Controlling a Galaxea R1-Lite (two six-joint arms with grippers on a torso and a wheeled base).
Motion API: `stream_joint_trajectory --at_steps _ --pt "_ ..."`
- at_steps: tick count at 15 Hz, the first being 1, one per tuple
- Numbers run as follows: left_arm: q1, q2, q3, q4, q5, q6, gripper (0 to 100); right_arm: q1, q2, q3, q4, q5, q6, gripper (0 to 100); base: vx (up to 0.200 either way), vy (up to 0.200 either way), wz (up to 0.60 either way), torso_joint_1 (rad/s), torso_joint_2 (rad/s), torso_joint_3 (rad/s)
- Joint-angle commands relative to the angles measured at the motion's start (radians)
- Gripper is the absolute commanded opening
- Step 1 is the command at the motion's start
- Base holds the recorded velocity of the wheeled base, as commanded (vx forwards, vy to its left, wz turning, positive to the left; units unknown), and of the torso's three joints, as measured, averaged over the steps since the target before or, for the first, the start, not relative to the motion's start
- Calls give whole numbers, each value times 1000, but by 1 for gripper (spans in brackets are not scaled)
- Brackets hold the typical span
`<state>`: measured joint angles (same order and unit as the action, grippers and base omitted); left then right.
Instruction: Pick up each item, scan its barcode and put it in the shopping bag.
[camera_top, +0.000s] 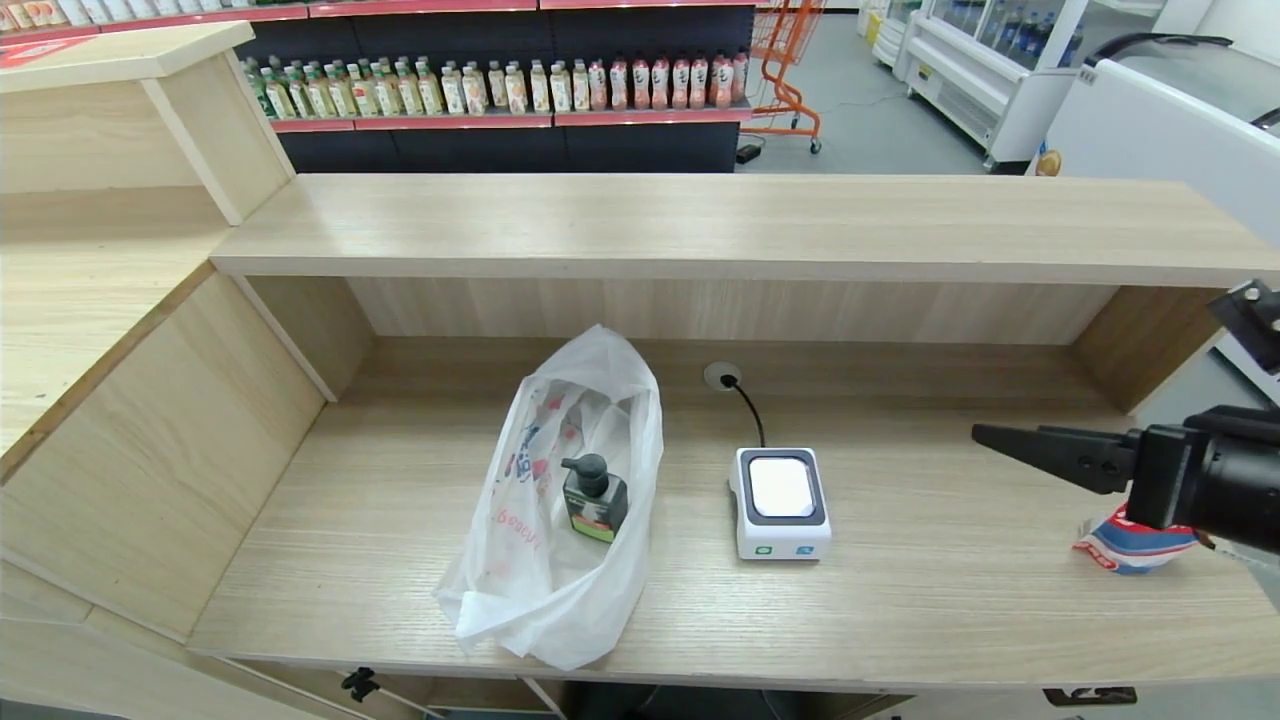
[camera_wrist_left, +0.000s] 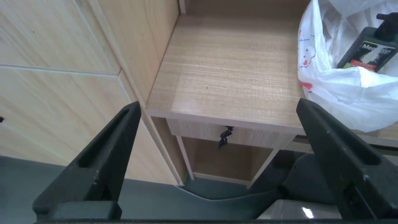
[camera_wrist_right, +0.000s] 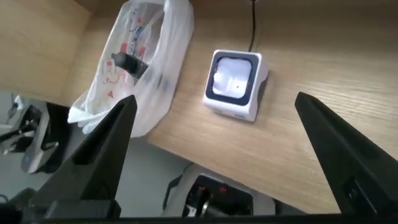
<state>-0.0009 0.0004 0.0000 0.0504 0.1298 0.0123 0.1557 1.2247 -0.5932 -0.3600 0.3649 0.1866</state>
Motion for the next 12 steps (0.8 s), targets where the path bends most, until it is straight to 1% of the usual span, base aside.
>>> stream_joint_trajectory --at_steps 1,3,4,6,8,9,10,11,12 --pt "-1 0 0 0 1 0 100 -47 -44 -2 0 -1 -1 100 0 0 0 0 0 0" --pt "-1 0 0 0 -1 0 100 -55 -50 1 1 -1 -1 100 0 0 0 0 0 0" --pt "-1 0 0 0 1 1 100 -71 -48 3 3 -1 -1 100 -200 0 0 -2 2 2" --pt "-1 0 0 0 -1 3 100 -78 -47 3 3 -3 -1 100 -200 0 0 12 7 2" --pt "-1 0 0 0 1 1 100 -102 -48 9 13 -47 1 100 0 0 0 0 0 0" --pt "-1 0 0 0 1 1 100 -128 -54 4 50 -70 1 100 0 0 0 0 0 0" --pt "-1 0 0 0 1 1 100 -168 -60 0 75 -70 14 100 0 0 0 0 0 0" --pt "-1 0 0 0 1 1 100 -177 -65 -2 79 -73 42 100 0 0 0 0 0 0" --pt "-1 0 0 0 1 1 100 -179 -70 -5 79 -77 88 100 0 -200 0 27 7 -2"
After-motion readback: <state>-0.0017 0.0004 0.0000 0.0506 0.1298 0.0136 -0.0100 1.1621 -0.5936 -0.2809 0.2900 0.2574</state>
